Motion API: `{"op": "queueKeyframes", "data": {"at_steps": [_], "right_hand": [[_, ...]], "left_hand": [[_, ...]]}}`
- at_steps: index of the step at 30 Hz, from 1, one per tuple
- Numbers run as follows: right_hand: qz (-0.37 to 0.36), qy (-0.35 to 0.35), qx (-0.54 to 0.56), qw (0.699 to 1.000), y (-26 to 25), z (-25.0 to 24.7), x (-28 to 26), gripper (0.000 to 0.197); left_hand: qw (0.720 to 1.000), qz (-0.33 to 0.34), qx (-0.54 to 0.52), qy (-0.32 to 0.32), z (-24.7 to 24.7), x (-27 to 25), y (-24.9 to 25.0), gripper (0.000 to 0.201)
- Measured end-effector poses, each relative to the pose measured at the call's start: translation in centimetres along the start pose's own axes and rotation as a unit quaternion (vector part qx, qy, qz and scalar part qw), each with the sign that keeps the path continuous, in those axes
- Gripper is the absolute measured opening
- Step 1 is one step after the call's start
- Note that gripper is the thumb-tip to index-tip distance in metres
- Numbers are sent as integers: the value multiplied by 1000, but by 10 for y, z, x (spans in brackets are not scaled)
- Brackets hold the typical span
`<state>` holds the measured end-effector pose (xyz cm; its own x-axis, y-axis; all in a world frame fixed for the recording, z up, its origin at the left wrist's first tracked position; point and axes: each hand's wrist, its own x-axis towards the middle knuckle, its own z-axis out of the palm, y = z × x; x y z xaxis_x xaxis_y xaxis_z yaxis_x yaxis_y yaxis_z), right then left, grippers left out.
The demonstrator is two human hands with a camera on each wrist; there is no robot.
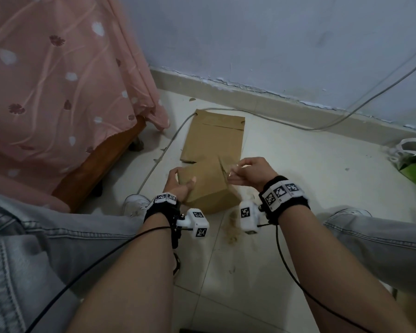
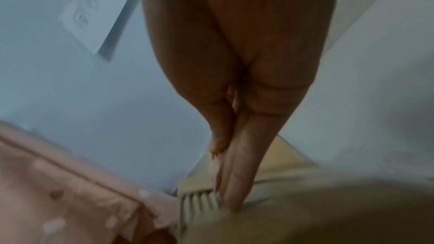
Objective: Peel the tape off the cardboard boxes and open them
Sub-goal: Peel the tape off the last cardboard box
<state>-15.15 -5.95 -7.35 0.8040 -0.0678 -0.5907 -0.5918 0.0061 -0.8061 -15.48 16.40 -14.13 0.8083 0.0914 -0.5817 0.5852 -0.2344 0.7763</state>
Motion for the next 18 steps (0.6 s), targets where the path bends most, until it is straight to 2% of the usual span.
{"op": "queueKeyframes", "data": {"at_steps": [2,3,5,7,10,12,15,18], "right_hand": [[-7,-40,18,999,-16,-3,-1,9],[-10,-51,-4,999,-25,-4,-2,5],[-8,-50,-69,996,-36,-1,-5,2],[-2,-31,-119,992,-33,2,-3,4],[14,-27,-131,991,-18,7,0,16],[24,-31,-105,994,-12,11,0,20],[25,-51,-92,994,-8,14,-1,18],[29,-35,-85,995,-5,11,-2,18]], "left_hand": [[1000,10,12,-19,1,-4,-6,59],[998,18,37,-38,6,-6,-9,63],[989,41,126,-68,20,-10,-8,84],[975,73,200,-59,34,-14,1,114],[963,129,229,-65,43,-12,17,145],[949,149,263,-93,45,-10,25,148],[920,162,338,-116,48,-7,30,141],[920,175,338,-95,46,-5,24,128]]}}
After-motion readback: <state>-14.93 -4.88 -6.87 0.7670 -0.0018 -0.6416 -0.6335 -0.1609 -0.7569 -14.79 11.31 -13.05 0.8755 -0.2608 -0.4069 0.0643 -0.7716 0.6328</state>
